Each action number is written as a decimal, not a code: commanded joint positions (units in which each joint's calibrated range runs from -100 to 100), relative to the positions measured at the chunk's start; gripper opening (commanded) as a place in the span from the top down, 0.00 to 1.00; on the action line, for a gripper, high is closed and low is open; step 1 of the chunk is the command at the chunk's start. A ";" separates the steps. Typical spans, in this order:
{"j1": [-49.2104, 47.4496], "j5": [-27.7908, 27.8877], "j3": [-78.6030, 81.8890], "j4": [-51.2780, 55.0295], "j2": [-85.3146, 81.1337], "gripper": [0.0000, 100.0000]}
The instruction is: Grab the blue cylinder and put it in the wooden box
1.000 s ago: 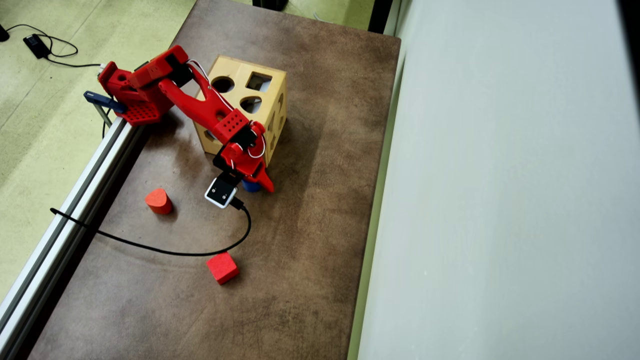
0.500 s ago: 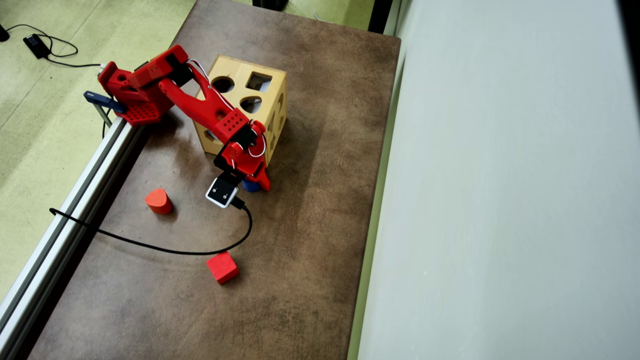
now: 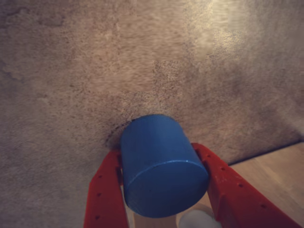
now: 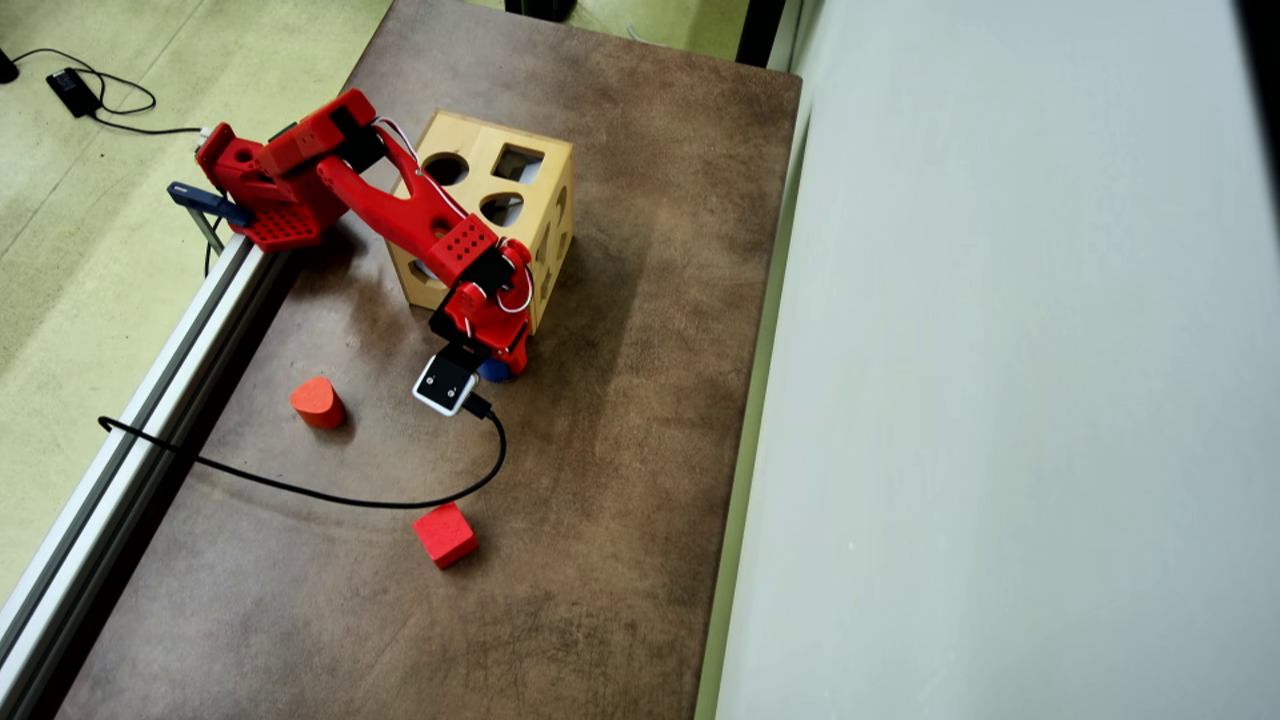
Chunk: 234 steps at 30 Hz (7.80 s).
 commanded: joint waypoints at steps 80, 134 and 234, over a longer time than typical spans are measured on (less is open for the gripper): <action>-24.68 -1.22 33.92 22.86 -68.40 0.95; -30.25 -1.32 36.16 22.62 -73.75 0.69; -15.54 -5.08 37.59 25.11 -139.23 0.97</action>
